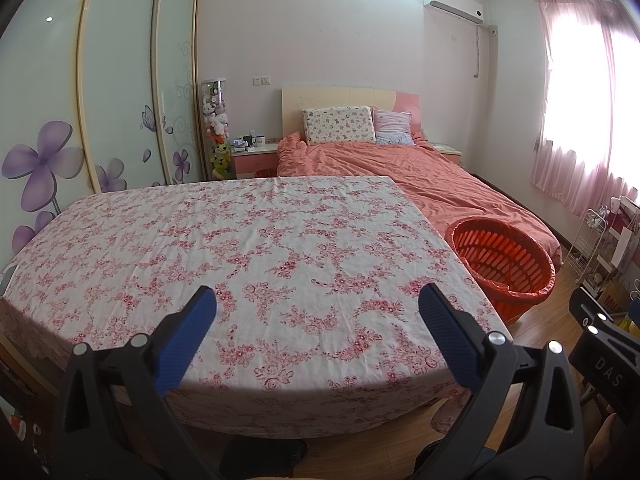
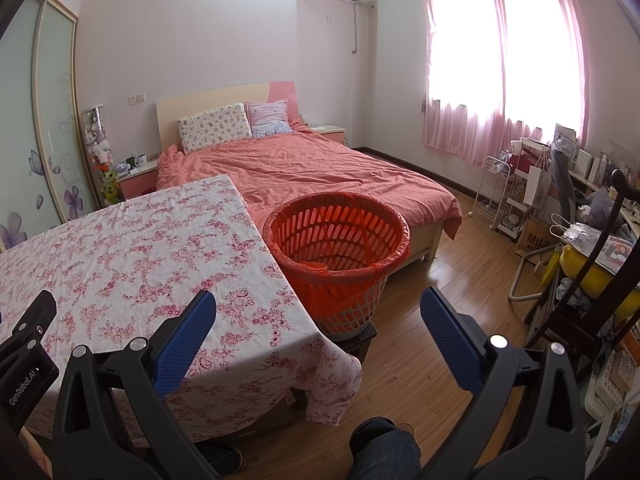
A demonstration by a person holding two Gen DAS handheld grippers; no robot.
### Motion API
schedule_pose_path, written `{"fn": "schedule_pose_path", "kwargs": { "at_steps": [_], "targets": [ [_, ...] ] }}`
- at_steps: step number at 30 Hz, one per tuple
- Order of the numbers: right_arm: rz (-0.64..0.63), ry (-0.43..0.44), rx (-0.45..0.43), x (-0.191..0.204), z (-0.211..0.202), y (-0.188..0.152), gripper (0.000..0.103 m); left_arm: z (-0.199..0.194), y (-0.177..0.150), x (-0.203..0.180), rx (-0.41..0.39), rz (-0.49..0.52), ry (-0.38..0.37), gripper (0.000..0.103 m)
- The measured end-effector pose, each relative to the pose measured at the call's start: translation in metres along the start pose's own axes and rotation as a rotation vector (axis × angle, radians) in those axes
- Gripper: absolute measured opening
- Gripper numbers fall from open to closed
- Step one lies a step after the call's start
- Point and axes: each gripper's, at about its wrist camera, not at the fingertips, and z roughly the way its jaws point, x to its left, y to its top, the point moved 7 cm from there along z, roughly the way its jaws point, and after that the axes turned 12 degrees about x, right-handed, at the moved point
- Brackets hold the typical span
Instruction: Collect trash
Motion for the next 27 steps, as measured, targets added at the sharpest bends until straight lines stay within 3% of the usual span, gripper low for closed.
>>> {"fn": "schedule_pose_path", "kwargs": {
  "at_steps": [27],
  "targets": [
    [-0.001,0.000,0.003,0.0005,0.0007,0.0000,0.101,0.0000,0.0007,-0.0013,0.002,0.001,-0.001,0.099]
  ]
}}
